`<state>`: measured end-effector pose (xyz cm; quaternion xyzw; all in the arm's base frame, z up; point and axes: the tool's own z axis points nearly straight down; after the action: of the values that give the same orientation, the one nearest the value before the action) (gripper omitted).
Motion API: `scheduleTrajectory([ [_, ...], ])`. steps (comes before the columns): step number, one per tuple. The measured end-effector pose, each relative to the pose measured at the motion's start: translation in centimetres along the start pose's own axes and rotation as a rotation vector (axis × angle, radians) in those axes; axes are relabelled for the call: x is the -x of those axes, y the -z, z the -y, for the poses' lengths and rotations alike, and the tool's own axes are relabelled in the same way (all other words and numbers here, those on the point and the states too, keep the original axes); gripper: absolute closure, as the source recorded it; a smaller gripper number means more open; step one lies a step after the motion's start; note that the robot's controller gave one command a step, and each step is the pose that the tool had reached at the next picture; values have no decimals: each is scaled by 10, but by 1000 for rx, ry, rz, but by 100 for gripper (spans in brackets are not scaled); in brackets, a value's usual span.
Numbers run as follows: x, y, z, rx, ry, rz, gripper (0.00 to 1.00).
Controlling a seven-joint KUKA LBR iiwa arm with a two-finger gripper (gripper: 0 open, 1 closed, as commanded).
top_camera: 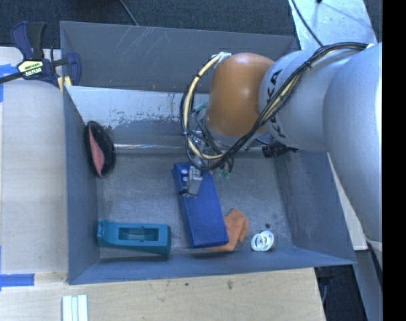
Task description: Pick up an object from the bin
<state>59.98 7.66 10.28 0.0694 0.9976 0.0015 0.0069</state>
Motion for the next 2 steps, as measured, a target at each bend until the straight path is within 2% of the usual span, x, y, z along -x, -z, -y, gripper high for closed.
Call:
scheduleTrajectory([
  [1, 14, 17, -4, -4, 95, -14, 0],
  [2, 15, 38, -2, -2, 71, -8, 0],
])
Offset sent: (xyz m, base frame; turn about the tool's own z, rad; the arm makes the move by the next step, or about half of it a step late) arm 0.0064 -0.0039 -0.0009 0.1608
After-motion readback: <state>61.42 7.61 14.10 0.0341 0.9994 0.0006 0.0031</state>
